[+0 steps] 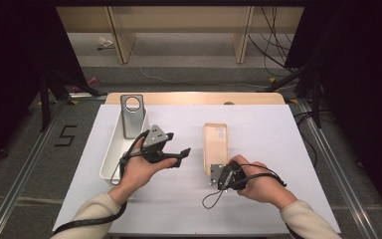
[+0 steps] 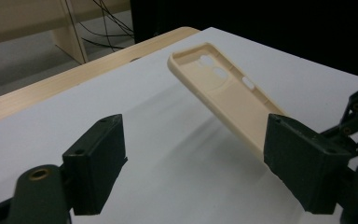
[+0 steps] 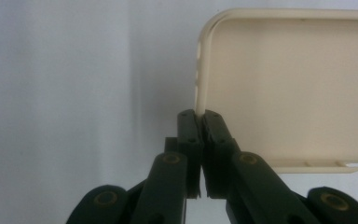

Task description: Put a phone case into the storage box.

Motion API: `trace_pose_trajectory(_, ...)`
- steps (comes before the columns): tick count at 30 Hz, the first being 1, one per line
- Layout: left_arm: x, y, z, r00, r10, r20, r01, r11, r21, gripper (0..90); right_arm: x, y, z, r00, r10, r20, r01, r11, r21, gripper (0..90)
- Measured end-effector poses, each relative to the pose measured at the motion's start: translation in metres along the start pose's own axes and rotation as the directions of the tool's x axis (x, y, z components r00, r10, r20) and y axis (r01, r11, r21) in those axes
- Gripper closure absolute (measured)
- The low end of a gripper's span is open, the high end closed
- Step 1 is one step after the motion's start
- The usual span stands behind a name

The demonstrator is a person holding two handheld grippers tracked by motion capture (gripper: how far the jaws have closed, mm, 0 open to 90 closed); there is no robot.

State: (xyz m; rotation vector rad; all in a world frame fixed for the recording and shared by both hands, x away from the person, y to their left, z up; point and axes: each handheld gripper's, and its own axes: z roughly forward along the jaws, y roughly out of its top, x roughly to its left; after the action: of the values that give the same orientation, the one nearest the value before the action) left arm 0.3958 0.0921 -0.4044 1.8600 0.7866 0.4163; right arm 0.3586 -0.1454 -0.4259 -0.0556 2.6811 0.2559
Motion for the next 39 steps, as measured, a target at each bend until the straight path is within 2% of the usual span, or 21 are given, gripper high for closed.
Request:
trace_pose_trajectory(3,-0.001,0.007,0.012,0.9998,-0.018,0.008,0.018,0.9997,0.015,22.6,0.003,-0.001,-0.002,0.9999,0.014,-0.002,-0.014,1.0,-0.017,87.5)
trace_pose_trajectory(5,0.0,0.012,0.018,0.9995,-0.029,0.012,0.029,0.9992,0.027,24.3,0.004,-0.001,-0.002,1.0,0.006,0.003,-0.006,1.0,-0.028,87.5)
trace_pose_trajectory(9,-0.001,0.017,0.027,0.9993,-0.032,0.018,0.032,0.9989,0.036,26.5,0.005,0.0,-0.004,0.9999,0.013,0.006,-0.013,0.999,-0.038,87.5)
trace_pose_trajectory(12,-0.001,0.021,0.031,0.9986,-0.048,0.022,0.047,0.9982,0.038,28.2,0.005,0.002,-0.004,0.9999,0.01,0.008,-0.01,0.999,-0.054,87.5)
trace_pose_trajectory(24,0.003,0.026,0.042,0.9982,-0.06,0.005,0.06,0.9964,0.061,34.1,0.008,0.008,-0.006,0.9999,-0.002,0.015,0.003,0.997,-0.075,87.5)
trace_pose_trajectory(30,0.007,0.027,0.05,0.9958,-0.088,-0.022,0.09,0.9921,0.087,39.4,0.01,0.012,-0.009,0.9995,-0.009,0.029,0.011,0.996,-0.088,87.5)
trace_pose_trajectory(39,0.012,0.03,0.056,0.9868,-0.16,-0.022,0.162,0.9813,0.104,53.3,0.011,0.015,-0.011,0.9987,-0.02,0.047,0.025,0.995,-0.099,87.5)
